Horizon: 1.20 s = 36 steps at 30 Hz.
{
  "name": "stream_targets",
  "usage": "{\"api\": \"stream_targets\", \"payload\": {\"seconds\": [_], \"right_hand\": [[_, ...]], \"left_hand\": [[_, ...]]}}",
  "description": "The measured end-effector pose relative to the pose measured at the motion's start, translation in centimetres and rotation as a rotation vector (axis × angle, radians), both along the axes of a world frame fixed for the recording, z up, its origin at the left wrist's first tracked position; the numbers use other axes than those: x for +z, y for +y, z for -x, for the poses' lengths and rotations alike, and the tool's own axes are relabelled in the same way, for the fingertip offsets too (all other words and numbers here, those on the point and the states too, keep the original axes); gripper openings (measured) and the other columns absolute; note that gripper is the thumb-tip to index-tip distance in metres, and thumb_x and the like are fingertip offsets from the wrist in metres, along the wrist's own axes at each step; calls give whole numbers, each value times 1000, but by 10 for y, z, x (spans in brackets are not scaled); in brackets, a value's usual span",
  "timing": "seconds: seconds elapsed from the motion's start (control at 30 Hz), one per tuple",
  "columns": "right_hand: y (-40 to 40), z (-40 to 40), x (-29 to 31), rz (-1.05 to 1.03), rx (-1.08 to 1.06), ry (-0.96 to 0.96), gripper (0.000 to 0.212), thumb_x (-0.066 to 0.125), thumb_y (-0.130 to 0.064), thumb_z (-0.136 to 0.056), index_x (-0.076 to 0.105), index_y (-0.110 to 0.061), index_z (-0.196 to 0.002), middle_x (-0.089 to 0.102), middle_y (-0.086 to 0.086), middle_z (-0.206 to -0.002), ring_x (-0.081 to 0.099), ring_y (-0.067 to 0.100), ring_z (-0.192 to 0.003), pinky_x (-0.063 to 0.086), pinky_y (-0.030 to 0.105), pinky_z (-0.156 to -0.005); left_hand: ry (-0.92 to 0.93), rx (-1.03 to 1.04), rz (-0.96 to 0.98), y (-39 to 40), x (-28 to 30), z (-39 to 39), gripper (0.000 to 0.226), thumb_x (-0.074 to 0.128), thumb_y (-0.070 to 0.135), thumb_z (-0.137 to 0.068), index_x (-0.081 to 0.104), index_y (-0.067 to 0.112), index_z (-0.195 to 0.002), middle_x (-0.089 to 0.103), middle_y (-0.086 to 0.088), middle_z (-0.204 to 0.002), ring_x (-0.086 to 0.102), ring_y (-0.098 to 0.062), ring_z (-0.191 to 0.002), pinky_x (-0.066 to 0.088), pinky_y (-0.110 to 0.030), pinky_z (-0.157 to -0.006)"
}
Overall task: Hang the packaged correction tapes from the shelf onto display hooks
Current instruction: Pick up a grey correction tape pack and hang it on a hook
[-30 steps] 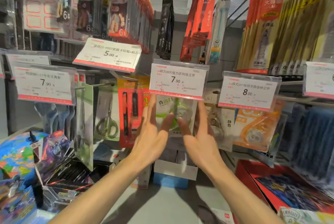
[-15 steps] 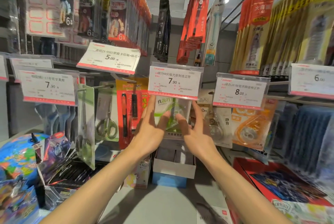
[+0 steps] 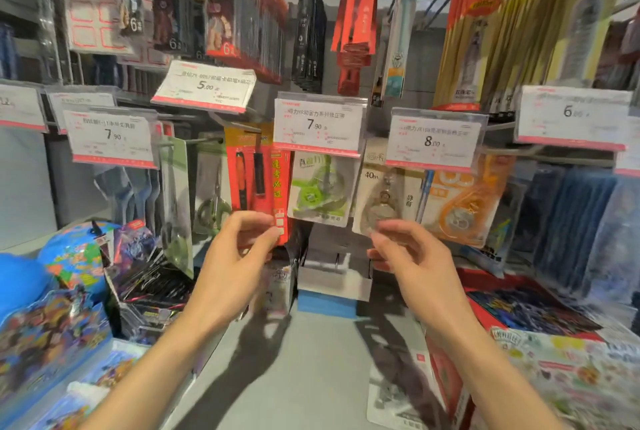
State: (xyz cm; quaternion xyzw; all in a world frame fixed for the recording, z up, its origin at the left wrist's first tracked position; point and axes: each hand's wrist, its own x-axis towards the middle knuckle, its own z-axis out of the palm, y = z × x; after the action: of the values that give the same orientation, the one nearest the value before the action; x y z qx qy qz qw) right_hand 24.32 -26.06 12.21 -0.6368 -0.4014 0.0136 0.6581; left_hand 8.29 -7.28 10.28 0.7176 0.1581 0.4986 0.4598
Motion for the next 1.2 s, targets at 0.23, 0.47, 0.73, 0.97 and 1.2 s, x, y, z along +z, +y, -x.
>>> {"api": "stream_targets", "payload": {"seconds": [0.23,0.47,0.73,0.97,1.2], "right_hand": [[-31,22,-52,-72,57,206,13,69,-11,-95,73,-16,-106,77,10,-89,76,15,-73,60,22,-66],[-40,38,-90,-29,26,369,14,66,0,-94,70,-2,-108,76,21,-90,71,12,-64,58,23,-62],[-43,40,-114,115,-248,281,12,69,-7,-95,72,-10,-106,74,13,-78,69,7,-63,51,11,-61],[-38,39,-136,398,-460,142,13,69,-20,-96,69,-23,-109,74,-4,-96,67,7,-77,51,12,-73],[-35,20,-161,857,-585,-94,29,62,-36,-97,64,-24,-123,54,-4,-118,59,18,-111,43,25,-96]], "left_hand": [[13,-48,80,-37,-40,28,26,69,10,-95,70,36,-91,76,-1,-92,72,-11,-76,56,-25,-69],[183,-188,85,-46,-57,27,15,68,14,-96,67,28,-99,75,-8,-93,74,-17,-75,60,-36,-73],[442,-450,-22,-16,-67,-29,13,64,13,-97,64,24,-102,71,-2,-90,70,-15,-75,59,-34,-71],[694,-631,-304,-2,-104,-103,13,57,26,-92,57,35,-102,70,13,-84,62,2,-64,46,-15,-64],[814,-629,-462,1,-139,-163,16,60,25,-91,60,26,-107,58,15,-87,59,-6,-85,41,-21,-73]]}}
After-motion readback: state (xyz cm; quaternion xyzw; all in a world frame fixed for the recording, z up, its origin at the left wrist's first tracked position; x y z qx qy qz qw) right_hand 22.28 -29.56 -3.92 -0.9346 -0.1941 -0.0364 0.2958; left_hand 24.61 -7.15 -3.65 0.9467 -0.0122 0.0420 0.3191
